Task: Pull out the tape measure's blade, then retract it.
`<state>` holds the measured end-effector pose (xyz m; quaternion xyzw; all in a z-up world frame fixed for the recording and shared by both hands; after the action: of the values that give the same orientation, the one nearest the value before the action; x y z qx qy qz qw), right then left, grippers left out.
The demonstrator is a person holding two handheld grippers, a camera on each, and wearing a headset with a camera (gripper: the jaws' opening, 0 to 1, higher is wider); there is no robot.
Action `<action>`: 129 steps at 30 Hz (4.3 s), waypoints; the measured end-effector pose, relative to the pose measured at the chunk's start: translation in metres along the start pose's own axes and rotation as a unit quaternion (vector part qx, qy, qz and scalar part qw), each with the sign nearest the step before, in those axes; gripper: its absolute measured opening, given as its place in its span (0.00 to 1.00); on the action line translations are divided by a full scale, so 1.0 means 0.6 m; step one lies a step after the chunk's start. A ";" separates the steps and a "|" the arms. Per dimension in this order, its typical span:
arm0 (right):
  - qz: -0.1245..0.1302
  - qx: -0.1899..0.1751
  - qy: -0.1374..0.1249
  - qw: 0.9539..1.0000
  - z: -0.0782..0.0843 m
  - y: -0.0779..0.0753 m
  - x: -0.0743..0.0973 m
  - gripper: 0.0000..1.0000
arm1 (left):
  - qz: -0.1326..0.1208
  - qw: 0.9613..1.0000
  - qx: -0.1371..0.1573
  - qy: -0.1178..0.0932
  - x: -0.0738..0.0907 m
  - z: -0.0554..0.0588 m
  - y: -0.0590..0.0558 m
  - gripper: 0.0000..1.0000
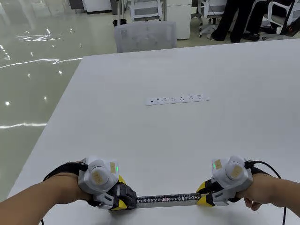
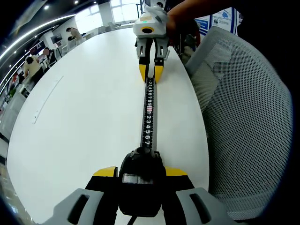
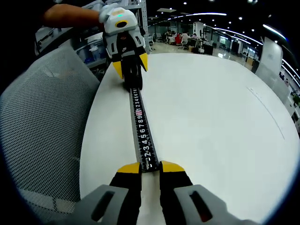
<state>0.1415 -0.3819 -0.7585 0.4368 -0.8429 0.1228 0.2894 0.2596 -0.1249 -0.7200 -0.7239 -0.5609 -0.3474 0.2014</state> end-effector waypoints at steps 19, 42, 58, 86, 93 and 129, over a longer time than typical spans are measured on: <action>0.008 -0.005 0.000 1.000 0.016 -0.006 0.023 0.12 | 0.001 1.000 0.001 -0.001 0.000 0.000 0.000 0.32; 0.021 -0.015 0.004 1.000 0.038 -0.011 0.054 0.12 | 0.003 1.000 0.000 0.001 0.001 0.000 0.000 0.32; 0.027 -0.021 0.004 0.999 0.046 -0.014 0.064 0.12 | 0.001 1.000 0.000 0.001 0.001 -0.001 -0.001 0.32; 0.025 -0.031 0.006 0.999 0.047 -0.016 0.069 0.13 | 0.003 1.000 0.004 0.004 -0.003 -0.002 0.000 0.32; 0.016 -0.020 0.020 0.999 0.045 -0.017 0.065 0.13 | 0.000 1.000 0.006 0.002 -0.003 -0.001 0.001 0.32; 0.048 -0.042 0.043 0.997 0.030 -0.027 0.069 0.27 | -0.049 0.996 0.070 -0.002 0.016 0.011 0.021 0.54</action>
<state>0.1294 -0.4271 -0.7489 0.3776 -0.8538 0.1197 0.3377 0.2748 -0.1175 -0.7161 -0.6803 -0.6195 -0.3150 0.2328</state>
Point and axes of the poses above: the centre of the closed fingertips' face, and the gripper's own axes: x roughly backward along the fingers, y roughly to its left, z roughly out of its underside, the point moved 8 cm from there along x, roughly backward along the fingers, and after that the axes turned 12 degrees about -y, right-handed, at the moved point
